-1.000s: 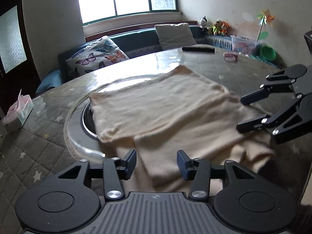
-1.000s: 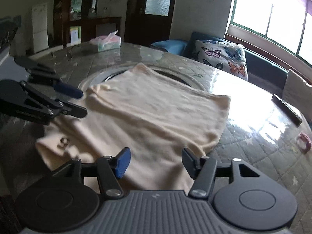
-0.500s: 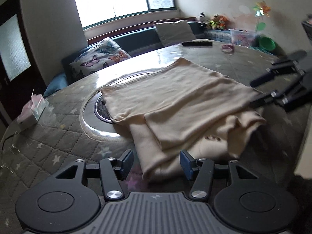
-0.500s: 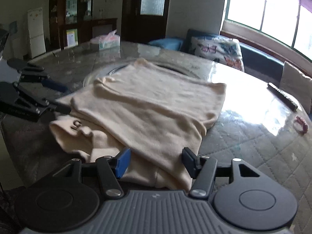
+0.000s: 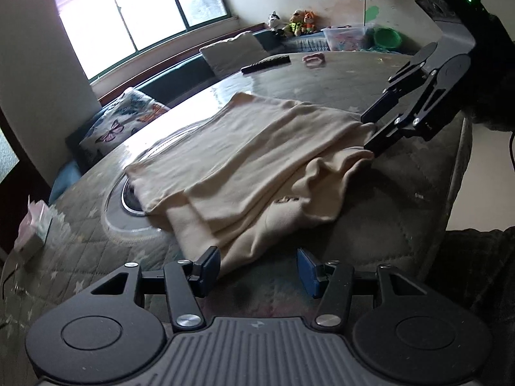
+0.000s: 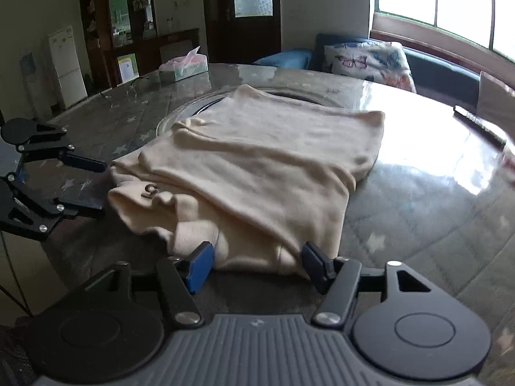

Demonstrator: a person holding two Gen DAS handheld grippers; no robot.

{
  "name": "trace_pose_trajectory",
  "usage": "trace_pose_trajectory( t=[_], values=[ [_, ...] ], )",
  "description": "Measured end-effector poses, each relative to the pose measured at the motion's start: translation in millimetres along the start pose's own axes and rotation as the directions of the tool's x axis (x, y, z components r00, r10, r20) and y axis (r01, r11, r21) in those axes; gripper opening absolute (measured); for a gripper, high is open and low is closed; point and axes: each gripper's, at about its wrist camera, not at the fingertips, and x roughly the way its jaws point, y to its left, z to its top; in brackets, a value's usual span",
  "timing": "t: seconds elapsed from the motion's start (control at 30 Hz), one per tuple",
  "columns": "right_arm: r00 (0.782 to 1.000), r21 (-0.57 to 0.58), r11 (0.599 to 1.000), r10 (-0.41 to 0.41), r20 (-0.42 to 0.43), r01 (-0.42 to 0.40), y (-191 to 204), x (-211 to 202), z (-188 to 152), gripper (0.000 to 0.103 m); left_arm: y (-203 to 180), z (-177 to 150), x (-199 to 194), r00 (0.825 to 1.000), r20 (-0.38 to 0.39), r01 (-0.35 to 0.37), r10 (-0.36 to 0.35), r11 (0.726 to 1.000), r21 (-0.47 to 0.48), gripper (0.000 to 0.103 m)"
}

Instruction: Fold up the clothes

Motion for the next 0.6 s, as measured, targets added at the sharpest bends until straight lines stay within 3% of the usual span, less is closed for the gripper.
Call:
trace_pose_trajectory(
  t=[0.27, 0.37, 0.5, 0.6],
  values=[
    [1.0, -0.034, 0.999, -0.023, 0.012, 0.023, 2, -16, 2, 0.064, -7, 6, 10, 0.999, 0.042, 0.017, -0.02, 0.997, 0.073, 0.054],
    [0.999, -0.063, 0.997, -0.037, 0.015, 0.038, 4, -20, 1, 0.064, -10, 8, 14, 0.997, 0.062, 0.028, -0.035, 0.995, 0.098, 0.046],
    [0.999, -0.119, 0.992, -0.048, 0.014, 0.05, 9, -21, -2, 0.067, -8, 13, 18, 0.995, 0.085, 0.051, -0.058, 0.996, 0.078, 0.015],
    [0.999, -0.154, 0.987, -0.049, 0.022, 0.051, 12, -20, -1, 0.067, 3, 20, 18, 0.992, 0.112, 0.059, -0.06, 0.998, 0.009, 0.009]
  ],
)
